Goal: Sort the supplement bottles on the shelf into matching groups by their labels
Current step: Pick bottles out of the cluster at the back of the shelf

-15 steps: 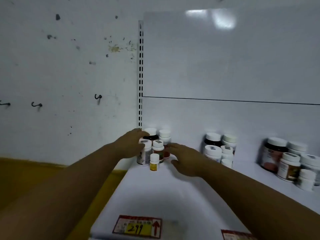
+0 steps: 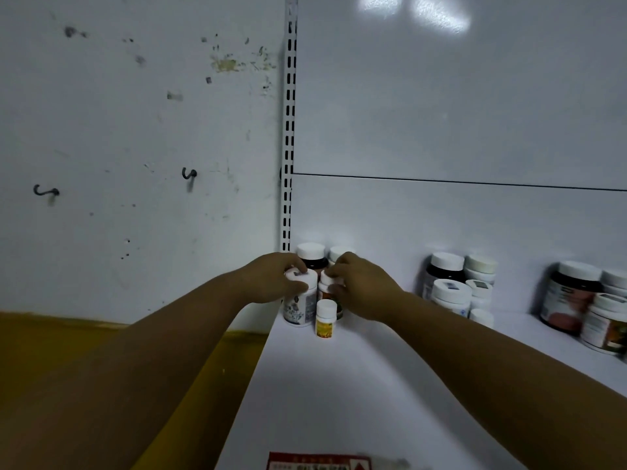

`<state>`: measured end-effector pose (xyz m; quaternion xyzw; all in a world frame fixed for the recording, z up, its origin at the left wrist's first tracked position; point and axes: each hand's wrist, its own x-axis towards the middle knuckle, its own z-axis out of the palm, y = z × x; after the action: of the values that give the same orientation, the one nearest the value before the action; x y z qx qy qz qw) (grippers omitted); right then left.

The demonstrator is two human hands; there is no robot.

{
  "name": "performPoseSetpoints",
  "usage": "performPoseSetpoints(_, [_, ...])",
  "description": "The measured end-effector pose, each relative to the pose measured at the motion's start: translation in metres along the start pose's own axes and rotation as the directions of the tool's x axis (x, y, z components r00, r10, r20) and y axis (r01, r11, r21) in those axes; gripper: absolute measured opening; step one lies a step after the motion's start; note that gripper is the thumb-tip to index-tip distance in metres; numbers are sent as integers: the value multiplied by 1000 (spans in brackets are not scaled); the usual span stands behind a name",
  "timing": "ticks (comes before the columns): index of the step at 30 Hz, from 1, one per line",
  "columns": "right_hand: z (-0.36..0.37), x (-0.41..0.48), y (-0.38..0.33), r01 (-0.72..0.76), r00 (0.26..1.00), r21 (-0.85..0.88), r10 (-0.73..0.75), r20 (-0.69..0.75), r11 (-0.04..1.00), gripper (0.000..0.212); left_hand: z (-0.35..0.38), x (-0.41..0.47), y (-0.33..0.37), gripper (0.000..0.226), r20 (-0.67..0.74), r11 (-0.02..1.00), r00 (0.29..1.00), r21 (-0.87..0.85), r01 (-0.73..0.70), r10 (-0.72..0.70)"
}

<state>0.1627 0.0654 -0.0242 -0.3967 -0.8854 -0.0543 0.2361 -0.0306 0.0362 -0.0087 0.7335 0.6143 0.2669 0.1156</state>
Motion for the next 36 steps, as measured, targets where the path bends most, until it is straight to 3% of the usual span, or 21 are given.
performPoseSetpoints(5, [2, 1, -3, -71, 996, 60, 75, -58, 996, 26, -6, 2, -2, 32, 50, 1000, 999, -10, -15, 15])
performPoseSetpoints(9, [0, 0, -2, -98, 989, 96, 108, -99, 991, 27, -5, 1, -3, 47, 13, 999, 1000, -47, -3, 3])
performPoseSetpoints(11, [-7, -4, -1, -140, 980, 128, 157, -127, 982, 28, -6, -1, -2, 47, -49, 999, 999, -48, 0, -3])
performPoseSetpoints(15, [-45, -13, 10, -187, 948, 249, 240, -206, 950, 29, -27, -6, 2, 32, -305, 999, 952, -38, -37, 24])
performPoseSetpoints(18, [-85, -23, 21, -204, 923, 445, 323, -209, 872, 30, -44, -8, 17, 40, -386, 982, 923, -169, -81, 10])
performPoseSetpoints(22, [-115, -48, 37, -270, 942, 616, 336, 9, 740, 32, -36, -19, 65, 28, -176, 885, 984, -461, -70, -14])
performPoseSetpoints(25, [-130, -72, 53, -281, 954, 635, 281, 104, 719, 30, -12, -29, 106, 37, -16, 902, 999, -428, -46, 43])
performPoseSetpoints(30, [-155, -125, 88, -245, 969, 624, 199, 143, 742, 22, 30, -36, 173, 56, 138, 903, 980, -423, -73, 144])
performPoseSetpoints(36, [-188, -203, 142, -272, 962, 592, 212, 170, 759, 17, 87, -33, 246, 67, 228, 901, 959, -430, -54, 166])
